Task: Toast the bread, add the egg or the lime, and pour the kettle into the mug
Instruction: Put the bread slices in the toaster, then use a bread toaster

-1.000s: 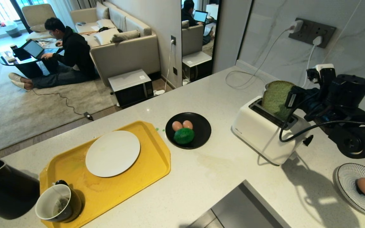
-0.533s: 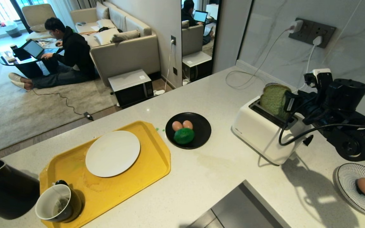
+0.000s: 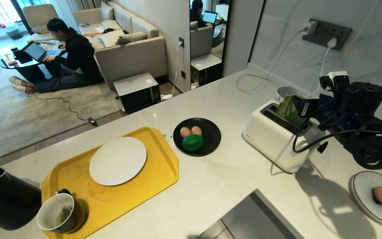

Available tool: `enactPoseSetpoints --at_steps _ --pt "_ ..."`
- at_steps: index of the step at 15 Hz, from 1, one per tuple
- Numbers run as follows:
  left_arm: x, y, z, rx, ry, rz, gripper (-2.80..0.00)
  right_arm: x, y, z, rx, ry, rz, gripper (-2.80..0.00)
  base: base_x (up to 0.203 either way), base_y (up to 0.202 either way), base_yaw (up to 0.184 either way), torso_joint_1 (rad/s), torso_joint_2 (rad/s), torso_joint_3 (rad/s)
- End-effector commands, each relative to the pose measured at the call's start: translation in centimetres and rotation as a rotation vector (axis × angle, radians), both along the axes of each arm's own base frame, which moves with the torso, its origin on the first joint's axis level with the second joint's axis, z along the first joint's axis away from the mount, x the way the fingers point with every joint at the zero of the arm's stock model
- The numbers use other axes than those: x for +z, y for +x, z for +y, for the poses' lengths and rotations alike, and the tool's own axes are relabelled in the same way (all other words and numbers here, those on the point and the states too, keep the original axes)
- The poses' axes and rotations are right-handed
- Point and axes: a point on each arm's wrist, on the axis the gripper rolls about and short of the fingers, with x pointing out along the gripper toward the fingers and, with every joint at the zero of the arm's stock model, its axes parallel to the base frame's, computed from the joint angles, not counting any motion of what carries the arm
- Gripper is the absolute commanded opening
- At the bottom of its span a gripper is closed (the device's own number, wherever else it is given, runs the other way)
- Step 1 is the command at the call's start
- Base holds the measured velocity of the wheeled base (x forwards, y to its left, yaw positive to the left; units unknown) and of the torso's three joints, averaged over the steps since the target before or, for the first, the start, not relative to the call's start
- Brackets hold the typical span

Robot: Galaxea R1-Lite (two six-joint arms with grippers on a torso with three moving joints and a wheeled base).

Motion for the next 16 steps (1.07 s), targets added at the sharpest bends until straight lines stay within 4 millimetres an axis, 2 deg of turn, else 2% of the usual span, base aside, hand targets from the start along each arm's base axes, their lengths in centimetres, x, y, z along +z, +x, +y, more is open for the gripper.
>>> enactPoseSetpoints --at_steps 1,5,9,12,13,16 --pt "0.0 0.0 0.0 0.001 0.0 -0.002 -2.8 0.5 -0.5 -0.2 -0.005 0.0 -0.013 0.0 0.0 0.0 0.0 0.0 0.0 0.0" --pt "0.0 0.0 0.0 -0.001 0.0 0.0 -2.8 1.2 -1.5 -0.3 -0.007 0.001 -0.027 0.0 0.0 0.0 0.0 0.0 0.0 0.0" --pt "0.0 0.0 0.0 -0.001 0.0 -0.001 -2.8 4.1 -4.2 -0.4 -0.007 0.002 -0.096 0.0 0.0 0.0 0.0 0.0 0.0 0.0" --pt "0.0 0.0 0.0 0.0 0.0 -0.001 -2.8 5.6 -6.5 -0.6 -0.016 -0.001 -0.087 0.0 0.0 0.0 0.0 0.0 0.0 0.0" --pt "0.0 0.0 0.0 0.0 0.0 0.0 -2.8 6.1 -7.3 -0.7 -0.031 0.0 -0.078 -2.8 0.0 0.0 0.0 0.0 0.0 0.0" --pt "0.0 0.0 0.0 0.001 0.0 -0.002 -2.8 7.0 -10.5 -1.0 -0.058 -0.003 -0.031 -2.8 0.0 0.0 0.0 0.0 0.0 0.0"
